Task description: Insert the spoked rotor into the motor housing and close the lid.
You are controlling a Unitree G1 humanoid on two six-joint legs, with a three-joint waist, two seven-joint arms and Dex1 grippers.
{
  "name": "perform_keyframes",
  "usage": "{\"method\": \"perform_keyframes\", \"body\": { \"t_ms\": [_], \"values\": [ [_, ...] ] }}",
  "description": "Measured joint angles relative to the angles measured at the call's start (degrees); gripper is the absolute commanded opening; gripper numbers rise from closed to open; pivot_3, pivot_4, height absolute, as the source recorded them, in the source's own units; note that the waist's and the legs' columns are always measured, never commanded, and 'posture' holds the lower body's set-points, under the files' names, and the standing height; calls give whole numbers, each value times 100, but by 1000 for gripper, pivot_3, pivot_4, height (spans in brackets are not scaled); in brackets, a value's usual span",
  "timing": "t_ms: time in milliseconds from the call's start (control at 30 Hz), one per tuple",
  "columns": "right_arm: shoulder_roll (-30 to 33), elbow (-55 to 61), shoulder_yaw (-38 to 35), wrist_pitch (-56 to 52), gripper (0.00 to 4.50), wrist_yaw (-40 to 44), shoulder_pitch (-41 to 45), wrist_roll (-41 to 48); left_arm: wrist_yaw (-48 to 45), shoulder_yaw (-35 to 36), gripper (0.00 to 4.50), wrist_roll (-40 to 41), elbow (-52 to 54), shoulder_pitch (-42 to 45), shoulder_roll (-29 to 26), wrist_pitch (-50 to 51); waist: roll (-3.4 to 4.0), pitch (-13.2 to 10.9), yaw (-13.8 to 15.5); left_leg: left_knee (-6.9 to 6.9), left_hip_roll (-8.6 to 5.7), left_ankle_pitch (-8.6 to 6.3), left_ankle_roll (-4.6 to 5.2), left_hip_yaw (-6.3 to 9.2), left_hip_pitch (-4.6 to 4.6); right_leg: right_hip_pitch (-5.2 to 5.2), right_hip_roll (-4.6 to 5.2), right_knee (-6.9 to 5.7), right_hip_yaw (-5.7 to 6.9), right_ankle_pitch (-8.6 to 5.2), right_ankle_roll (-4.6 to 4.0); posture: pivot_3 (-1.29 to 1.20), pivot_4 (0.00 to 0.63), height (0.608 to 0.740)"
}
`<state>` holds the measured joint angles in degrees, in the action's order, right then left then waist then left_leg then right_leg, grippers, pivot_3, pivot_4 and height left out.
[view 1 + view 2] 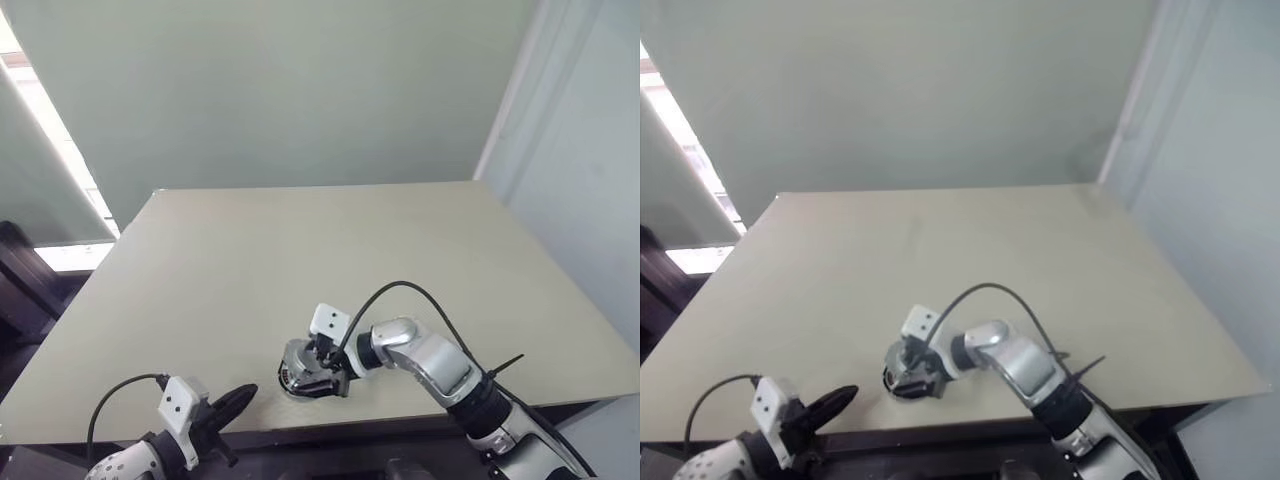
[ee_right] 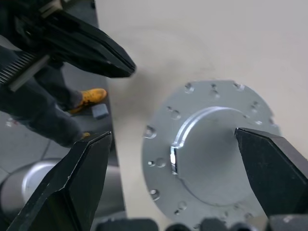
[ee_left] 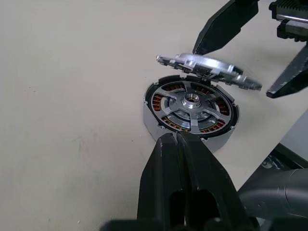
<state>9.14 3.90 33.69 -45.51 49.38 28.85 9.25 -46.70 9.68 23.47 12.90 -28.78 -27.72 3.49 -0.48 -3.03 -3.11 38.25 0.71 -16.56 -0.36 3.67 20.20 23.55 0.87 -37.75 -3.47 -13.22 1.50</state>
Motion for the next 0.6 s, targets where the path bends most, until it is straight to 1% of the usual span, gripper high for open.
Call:
{"method": "perform_keyframes", "body": {
  "t_ms": [233, 333, 467, 600],
  "values": [
    [-332, -66, -88, -77, 4500, -43, -45, 234, -2, -32, 31, -14, 0, 38, 48, 0, 4, -2, 3, 0, 0, 0, 0, 1, 0, -1, 0, 0, 1, 0, 0, 0, 0, 740],
    [-412, -57, -556, -77, 4500, 37, 2, 604, -10, -35, 31, -19, 0, 36, 51, -1, 5, -3, 5, 1, -1, 0, 0, 2, 0, -3, 1, 1, 2, 0, 0, 0, 0, 740],
    [-348, -45, -1154, -152, 4500, 175, 118, 1088, -20, -43, 31, -21, 0, 37, 54, -1, 5, -3, 0, 1, -1, 0, 0, 2, 0, -3, 1, 0, 1, 0, 0, 0, 0, 740],
    [-255, -83, -1588, -124, 4500, 238, 237, 1366, -25, -124, 31, -24, 0, 16, 61, -2, 4, -3, 2, 0, -1, 0, 0, 2, 0, -3, 0, 1, 2, 0, 0, 0, 0, 740]
  ]
}}
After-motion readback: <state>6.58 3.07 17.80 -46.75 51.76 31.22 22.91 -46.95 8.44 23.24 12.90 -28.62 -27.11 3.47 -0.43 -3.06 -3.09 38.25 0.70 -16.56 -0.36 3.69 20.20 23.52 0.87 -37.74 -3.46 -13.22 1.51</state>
